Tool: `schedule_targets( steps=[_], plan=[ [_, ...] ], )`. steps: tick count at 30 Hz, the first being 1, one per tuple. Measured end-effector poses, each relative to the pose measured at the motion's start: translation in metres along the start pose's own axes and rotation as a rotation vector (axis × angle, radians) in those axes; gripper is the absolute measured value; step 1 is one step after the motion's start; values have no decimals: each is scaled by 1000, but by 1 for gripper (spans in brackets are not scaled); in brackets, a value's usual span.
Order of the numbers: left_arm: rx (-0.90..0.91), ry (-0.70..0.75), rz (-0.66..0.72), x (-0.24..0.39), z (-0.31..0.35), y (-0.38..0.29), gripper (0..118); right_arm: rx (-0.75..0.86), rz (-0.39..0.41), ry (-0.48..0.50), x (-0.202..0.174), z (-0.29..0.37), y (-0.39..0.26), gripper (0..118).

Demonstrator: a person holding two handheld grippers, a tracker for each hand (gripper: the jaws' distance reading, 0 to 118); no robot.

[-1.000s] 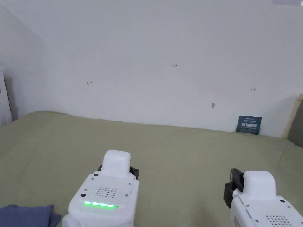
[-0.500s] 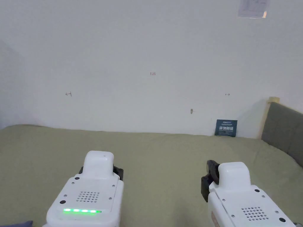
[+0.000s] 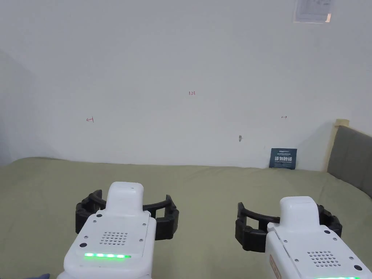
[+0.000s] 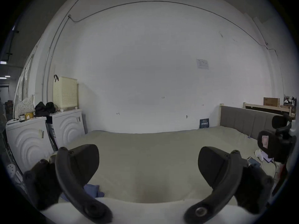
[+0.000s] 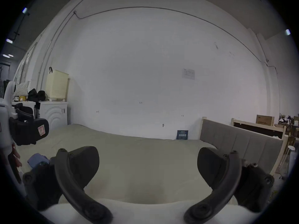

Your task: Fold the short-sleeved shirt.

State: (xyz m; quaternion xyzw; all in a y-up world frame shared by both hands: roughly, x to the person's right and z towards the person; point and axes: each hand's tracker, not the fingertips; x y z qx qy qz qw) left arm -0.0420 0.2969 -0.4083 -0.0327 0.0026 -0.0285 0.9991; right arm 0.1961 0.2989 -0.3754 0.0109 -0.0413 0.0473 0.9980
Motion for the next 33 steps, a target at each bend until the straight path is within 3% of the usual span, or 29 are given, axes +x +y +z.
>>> schedule_targets(
  steps=[11, 17, 20, 28, 33],
  plan=[
    [-5, 58, -21, -1, 4, 3, 118, -10, -11, -5, 1, -2, 3, 118],
    [-68, 7, 30, -4, 8, 13, 118, -27, -8, 5, 5, -2, 2, 118],
    [-87, -118, 48, -5, 12, 16, 118, -38, -25, 2, 8, -2, 1, 118],
    [-102, -42, 22, 3, 12, 23, 118, -38, -20, -2, 11, 1, 3, 118],
    [-112, -108, 86, -8, 16, 27, 118, -32, -17, -7, 13, 1, 6, 118]
  ],
)
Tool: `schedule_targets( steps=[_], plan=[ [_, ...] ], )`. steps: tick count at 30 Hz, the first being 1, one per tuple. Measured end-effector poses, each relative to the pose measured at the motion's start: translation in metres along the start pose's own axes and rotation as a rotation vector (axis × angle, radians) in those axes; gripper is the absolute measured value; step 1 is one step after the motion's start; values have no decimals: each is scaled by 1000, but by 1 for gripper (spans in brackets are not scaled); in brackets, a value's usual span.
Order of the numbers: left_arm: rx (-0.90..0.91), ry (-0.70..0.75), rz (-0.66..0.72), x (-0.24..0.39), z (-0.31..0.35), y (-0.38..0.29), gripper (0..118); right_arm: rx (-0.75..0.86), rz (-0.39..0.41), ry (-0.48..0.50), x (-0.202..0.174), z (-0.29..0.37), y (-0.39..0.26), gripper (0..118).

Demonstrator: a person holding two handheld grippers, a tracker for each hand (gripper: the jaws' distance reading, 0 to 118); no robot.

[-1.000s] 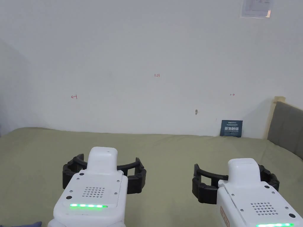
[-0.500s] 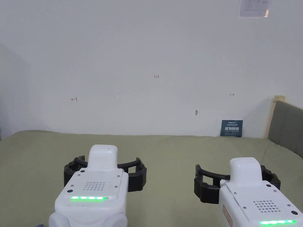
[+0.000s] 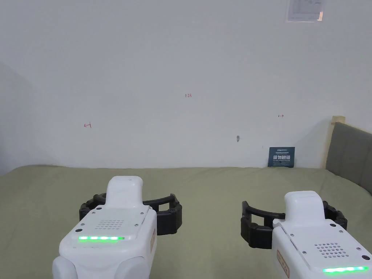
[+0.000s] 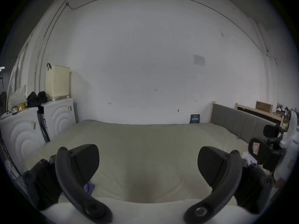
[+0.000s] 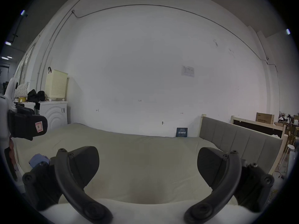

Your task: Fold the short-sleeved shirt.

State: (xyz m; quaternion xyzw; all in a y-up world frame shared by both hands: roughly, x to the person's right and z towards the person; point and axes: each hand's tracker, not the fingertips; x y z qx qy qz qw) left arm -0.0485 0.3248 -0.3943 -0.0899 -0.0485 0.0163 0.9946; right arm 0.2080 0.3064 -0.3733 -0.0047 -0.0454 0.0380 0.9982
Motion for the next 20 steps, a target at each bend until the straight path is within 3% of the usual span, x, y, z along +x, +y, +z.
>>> schedule_targets(
  steps=[2, 9, 12, 16, 20],
  plan=[
    [-10, 30, 24, 0, -1, 3, 118, -2, -3, 0, 1, 0, 0, 118],
    [30, 111, -132, 11, -8, -7, 118, -6, -10, 4, -2, -1, -2, 118],
    [-33, 9, -1, 4, -9, 1, 118, -11, -15, 10, -2, 0, -1, 118],
    [-43, 13, 78, -4, -10, 5, 118, -10, -17, 12, 0, 0, -1, 118],
    [52, 122, -65, 2, -8, -6, 118, -9, -9, 13, 1, 1, 0, 118]
  ],
)
